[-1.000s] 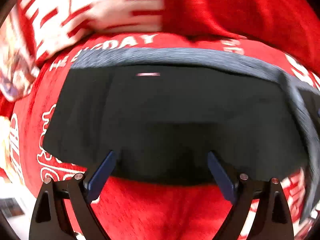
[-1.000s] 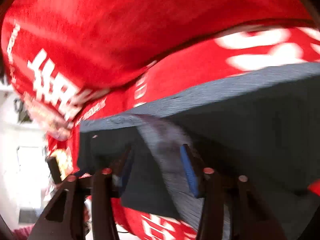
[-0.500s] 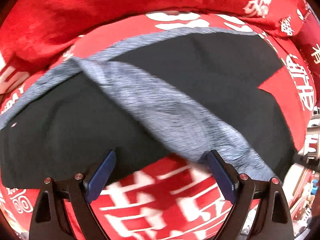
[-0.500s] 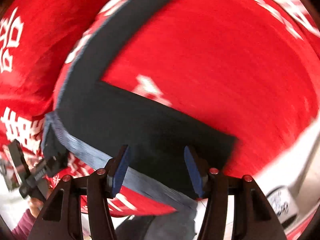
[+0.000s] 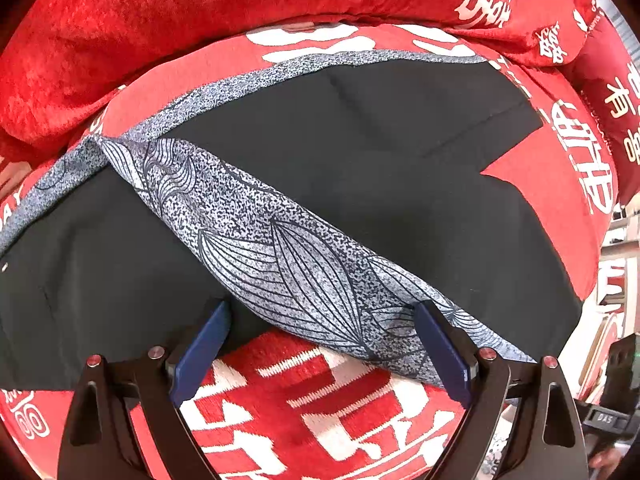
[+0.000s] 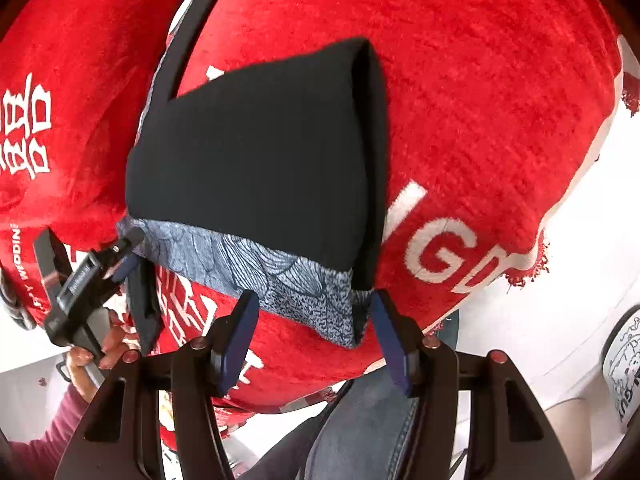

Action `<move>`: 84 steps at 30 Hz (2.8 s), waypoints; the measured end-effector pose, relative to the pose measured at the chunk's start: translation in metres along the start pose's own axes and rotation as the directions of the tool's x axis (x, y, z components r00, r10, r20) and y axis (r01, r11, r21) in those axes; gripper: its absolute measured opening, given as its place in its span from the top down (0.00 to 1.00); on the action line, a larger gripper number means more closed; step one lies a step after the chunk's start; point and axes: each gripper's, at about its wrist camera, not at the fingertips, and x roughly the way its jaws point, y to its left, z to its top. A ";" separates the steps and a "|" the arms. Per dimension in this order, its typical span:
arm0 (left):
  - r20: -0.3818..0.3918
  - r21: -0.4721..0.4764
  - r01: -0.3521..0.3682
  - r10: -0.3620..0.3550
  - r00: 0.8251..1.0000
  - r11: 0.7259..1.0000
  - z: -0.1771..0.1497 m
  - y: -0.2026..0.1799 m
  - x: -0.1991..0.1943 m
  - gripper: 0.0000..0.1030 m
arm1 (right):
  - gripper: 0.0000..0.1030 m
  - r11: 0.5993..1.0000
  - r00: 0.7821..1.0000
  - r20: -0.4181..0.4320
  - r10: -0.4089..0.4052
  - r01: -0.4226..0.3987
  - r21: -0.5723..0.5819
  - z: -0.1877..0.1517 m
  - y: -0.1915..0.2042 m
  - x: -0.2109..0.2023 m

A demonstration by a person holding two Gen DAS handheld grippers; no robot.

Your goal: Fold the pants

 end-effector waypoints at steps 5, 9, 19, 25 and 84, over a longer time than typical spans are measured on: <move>0.008 0.019 -0.001 0.001 1.000 1.000 -0.008 0.000 0.001 0.09 | 0.74 0.996 0.999 0.002 0.048 -0.048 0.070 -0.002 -0.016 -0.004; 0.024 0.001 0.048 -0.048 0.999 0.999 -0.007 0.000 -0.006 0.30 | 0.86 0.989 0.989 -0.007 0.147 -0.146 0.038 0.002 -0.007 -0.016; 0.067 -0.207 0.128 -0.117 0.991 0.970 0.046 0.016 -0.025 0.32 | 0.86 0.926 0.941 0.001 0.339 -0.333 -0.176 0.110 0.098 -0.072; 0.125 -0.246 0.039 -0.008 0.992 0.969 0.107 0.022 -0.025 0.32 | 0.86 0.918 0.964 -0.034 0.265 -0.263 -0.298 0.233 0.145 -0.070; -0.125 -0.466 -0.518 0.526 0.841 0.718 0.014 0.216 -0.035 0.06 | 0.59 0.843 0.963 -0.266 0.033 -0.170 -0.511 0.164 0.225 0.052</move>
